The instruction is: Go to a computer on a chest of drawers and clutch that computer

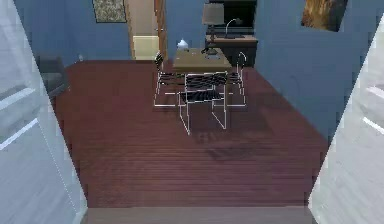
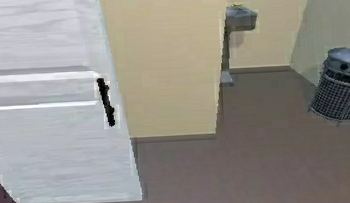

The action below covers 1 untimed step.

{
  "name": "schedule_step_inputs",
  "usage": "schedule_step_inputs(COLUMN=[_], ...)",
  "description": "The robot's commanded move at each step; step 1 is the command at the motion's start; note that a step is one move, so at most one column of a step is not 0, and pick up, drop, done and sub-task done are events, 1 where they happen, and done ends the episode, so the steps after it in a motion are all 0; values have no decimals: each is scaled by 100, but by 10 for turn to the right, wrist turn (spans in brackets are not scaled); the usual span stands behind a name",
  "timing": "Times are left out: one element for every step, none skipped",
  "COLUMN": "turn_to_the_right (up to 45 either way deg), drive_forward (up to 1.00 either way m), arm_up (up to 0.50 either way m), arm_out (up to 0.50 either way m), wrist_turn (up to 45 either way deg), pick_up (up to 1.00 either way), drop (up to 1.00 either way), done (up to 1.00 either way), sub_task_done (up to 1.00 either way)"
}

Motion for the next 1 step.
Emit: schedule_step_inputs(turn_to_the_right=[-450], drive_forward=[0], arm_up=[0], arm_out=[0], wrist_turn=[0], pick_up=[0], drop=[0], done=[0], sub_task_done=[0])
